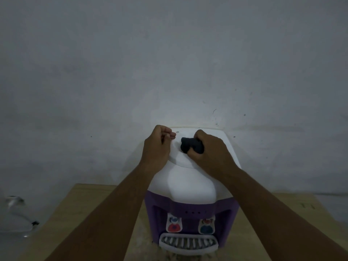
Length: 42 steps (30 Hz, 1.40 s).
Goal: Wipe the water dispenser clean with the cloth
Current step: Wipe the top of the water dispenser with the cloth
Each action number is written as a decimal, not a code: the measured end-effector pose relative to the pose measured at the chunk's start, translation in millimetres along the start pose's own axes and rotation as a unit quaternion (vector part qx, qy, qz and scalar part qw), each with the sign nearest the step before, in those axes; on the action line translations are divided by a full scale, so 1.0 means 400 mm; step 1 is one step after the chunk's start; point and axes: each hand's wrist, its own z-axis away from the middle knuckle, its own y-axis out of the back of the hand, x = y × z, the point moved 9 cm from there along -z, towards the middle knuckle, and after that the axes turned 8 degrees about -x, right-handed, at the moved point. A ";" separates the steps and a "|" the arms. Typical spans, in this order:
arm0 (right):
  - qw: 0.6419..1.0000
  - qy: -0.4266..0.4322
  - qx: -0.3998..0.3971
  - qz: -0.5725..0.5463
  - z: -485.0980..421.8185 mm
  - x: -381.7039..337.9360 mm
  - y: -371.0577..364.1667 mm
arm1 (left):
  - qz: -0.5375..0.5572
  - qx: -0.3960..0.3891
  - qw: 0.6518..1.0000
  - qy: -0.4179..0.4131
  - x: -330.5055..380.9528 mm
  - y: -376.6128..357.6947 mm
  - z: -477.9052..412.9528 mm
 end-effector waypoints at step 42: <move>0.997 0.071 -0.012 0.012 0.185 0.040 0.050 | 0.016 -0.021 1.000 -0.005 0.003 -0.016 -0.005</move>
